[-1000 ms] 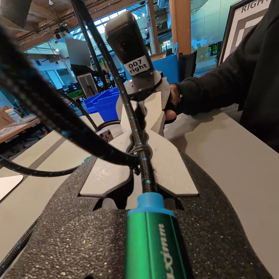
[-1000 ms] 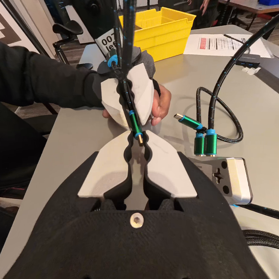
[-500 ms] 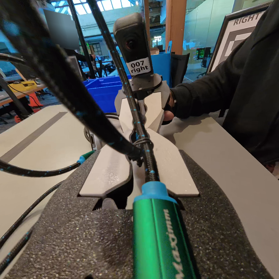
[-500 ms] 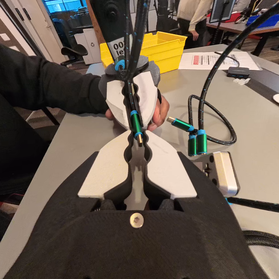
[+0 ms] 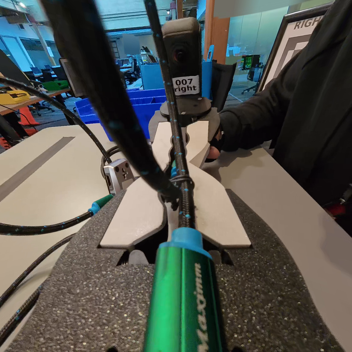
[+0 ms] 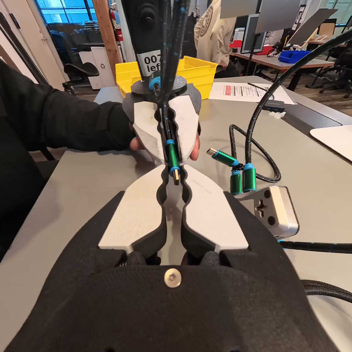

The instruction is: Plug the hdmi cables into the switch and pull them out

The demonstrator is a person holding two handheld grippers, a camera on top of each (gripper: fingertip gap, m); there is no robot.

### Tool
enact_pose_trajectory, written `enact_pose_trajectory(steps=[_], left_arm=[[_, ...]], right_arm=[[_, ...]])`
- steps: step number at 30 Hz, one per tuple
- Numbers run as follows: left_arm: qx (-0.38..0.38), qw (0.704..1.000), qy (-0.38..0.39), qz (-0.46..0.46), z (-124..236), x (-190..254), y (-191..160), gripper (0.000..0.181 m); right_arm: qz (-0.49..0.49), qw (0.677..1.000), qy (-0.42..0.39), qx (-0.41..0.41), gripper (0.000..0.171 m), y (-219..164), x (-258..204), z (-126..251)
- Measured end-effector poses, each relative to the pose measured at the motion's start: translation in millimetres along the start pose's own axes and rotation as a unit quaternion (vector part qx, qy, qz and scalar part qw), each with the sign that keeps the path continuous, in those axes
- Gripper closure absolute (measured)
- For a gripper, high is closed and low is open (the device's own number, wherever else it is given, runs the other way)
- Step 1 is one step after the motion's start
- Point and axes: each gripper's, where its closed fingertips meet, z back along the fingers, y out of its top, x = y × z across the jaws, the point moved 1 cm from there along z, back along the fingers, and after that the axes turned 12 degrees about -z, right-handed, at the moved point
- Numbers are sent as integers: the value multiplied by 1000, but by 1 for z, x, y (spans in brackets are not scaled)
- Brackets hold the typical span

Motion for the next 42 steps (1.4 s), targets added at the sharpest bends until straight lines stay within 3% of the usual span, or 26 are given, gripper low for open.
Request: enact_pose_trajectory(steps=[11,20,33,42], left_arm=[[-31,999,0,-16,-1,2,-8,168],[25,999,25,12,5,-8,3,168],[-7,1000,0,16,1,-1,-12,166],[-10,999,-35,30,3,10,-12,168]], right_arm=[[-7,1000,10,-14,160,-8,2,0],[-45,998,25,29,155,-1,7,8],[-76,995,47,38,160,-2,7,6],[-29,998,52,12,160,-8,-4,1]])
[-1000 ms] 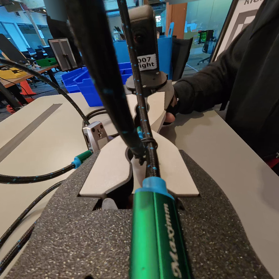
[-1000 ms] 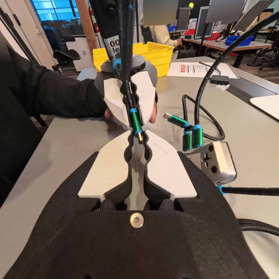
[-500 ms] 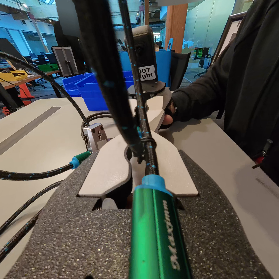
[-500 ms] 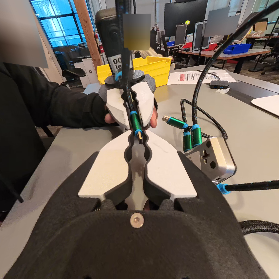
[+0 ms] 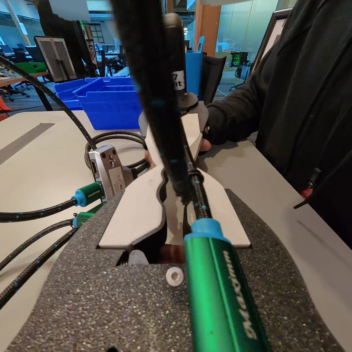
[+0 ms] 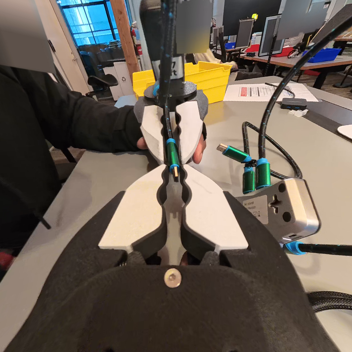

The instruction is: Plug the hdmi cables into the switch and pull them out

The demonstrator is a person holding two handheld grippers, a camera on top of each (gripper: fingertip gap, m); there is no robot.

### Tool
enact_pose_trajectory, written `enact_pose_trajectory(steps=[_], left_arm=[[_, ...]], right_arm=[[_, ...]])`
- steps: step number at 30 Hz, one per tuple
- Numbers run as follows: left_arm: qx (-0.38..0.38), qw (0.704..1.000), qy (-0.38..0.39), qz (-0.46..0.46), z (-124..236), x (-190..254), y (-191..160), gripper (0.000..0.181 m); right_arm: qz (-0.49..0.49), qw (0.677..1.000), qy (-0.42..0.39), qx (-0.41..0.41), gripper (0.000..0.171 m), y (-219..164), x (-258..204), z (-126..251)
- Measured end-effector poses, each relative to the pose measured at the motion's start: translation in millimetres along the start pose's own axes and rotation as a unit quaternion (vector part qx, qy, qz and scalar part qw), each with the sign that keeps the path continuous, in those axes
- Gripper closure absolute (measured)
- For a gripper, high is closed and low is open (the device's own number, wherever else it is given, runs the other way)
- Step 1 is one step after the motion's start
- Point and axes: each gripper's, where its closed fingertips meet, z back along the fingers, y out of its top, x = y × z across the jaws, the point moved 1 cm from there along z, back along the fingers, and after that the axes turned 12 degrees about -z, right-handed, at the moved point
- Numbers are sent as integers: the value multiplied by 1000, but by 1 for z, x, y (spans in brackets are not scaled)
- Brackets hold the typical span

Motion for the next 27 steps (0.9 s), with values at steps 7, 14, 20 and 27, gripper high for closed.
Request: enact_pose_trajectory(steps=[7,14,20,27], left_arm=[[4,999,30,-28,2,-7,1,168],[46,996,82,-11,20,-28,7,171],[65,993,98,7,31,-40,12,168],[47,994,96,35,37,-46,5,168]], right_arm=[[20,999,-24,10,157,4,4,2],[64,986,-139,61,142,42,44,56],[-5,986,-168,13,127,21,80,65],[-18,985,-164,-44,121,6,85,47]])
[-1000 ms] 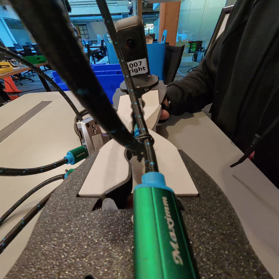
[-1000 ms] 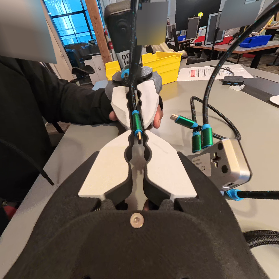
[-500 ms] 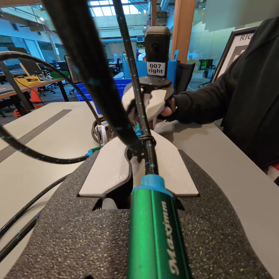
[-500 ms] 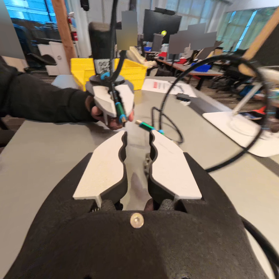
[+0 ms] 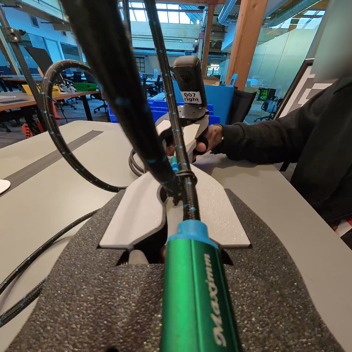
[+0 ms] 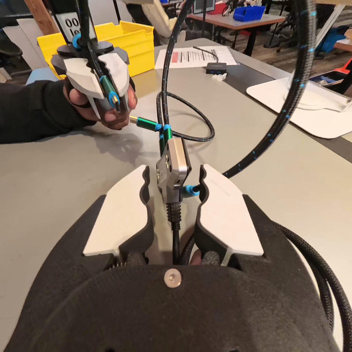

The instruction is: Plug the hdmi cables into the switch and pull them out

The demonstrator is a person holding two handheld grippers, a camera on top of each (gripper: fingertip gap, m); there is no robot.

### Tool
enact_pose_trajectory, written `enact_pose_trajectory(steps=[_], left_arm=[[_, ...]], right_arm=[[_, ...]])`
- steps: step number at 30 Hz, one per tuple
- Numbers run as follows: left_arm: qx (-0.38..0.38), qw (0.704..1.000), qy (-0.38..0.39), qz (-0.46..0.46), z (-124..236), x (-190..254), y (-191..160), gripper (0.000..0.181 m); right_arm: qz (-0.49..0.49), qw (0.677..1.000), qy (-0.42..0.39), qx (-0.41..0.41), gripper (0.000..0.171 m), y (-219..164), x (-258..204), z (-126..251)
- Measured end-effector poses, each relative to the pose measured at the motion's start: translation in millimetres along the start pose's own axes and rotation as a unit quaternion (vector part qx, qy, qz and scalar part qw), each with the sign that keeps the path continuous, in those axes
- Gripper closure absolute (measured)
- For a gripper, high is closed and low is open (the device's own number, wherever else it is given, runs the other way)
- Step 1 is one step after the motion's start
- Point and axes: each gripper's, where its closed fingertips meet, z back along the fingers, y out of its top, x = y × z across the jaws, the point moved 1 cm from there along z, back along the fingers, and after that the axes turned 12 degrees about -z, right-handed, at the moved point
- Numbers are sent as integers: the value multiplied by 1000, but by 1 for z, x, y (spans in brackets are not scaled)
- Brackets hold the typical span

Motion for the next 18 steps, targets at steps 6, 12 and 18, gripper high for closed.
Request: enact_pose_trajectory(steps=[6,12,18], left_arm=[[-25,1000,6,4,2,-4,-3,168],[-54,998,7,-19,5,-4,-3,167],[-93,995,12,-39,9,-4,-3,167]], right_arm=[[15,999,-10,-46,126,-7,3,-15],[44,994,-19,-101,141,-15,5,-34],[63,993,13,-102,148,-16,-9,-38]])
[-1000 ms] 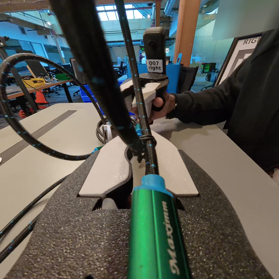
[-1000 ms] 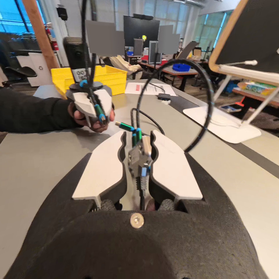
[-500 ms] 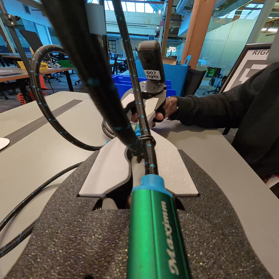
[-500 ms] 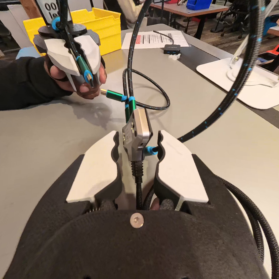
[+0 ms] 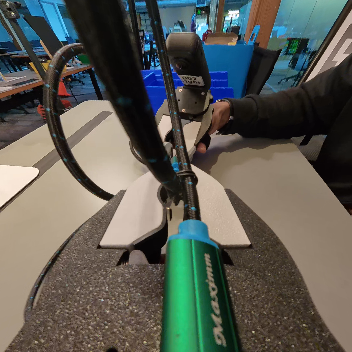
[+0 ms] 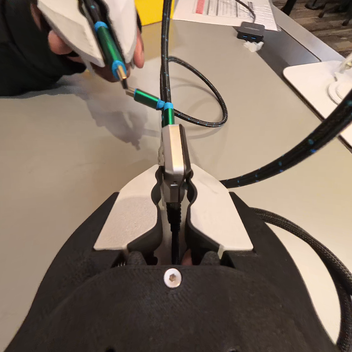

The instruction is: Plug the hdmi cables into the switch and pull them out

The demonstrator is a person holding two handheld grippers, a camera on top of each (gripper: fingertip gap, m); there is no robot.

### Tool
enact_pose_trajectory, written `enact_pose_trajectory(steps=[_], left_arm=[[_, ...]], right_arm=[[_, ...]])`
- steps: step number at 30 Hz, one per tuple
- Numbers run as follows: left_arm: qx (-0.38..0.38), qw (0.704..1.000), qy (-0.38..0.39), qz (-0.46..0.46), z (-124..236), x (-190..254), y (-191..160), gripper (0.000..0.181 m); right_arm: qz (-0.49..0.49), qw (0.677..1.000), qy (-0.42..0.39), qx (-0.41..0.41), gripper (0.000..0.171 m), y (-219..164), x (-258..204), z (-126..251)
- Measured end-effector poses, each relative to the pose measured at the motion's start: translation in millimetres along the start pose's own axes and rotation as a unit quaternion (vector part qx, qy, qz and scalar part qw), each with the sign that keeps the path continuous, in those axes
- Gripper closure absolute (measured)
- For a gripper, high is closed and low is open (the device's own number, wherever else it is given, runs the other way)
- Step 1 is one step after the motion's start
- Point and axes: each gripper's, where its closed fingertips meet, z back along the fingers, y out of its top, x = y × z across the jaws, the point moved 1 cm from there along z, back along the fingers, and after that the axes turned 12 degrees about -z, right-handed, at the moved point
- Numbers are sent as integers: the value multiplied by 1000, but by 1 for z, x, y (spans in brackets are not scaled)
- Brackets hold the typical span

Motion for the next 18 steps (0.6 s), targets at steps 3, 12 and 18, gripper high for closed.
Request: enact_pose_trajectory(steps=[3,12,18], left_arm=[[-37,999,1,-25,2,4,2,172],[-60,996,-9,-73,-10,23,9,173],[-92,992,21,-88,-16,18,-2,173]], right_arm=[[31,999,27,1,148,-2,-14,1],[17,997,76,30,149,1,-39,3],[18,996,77,31,150,0,-44,2]])
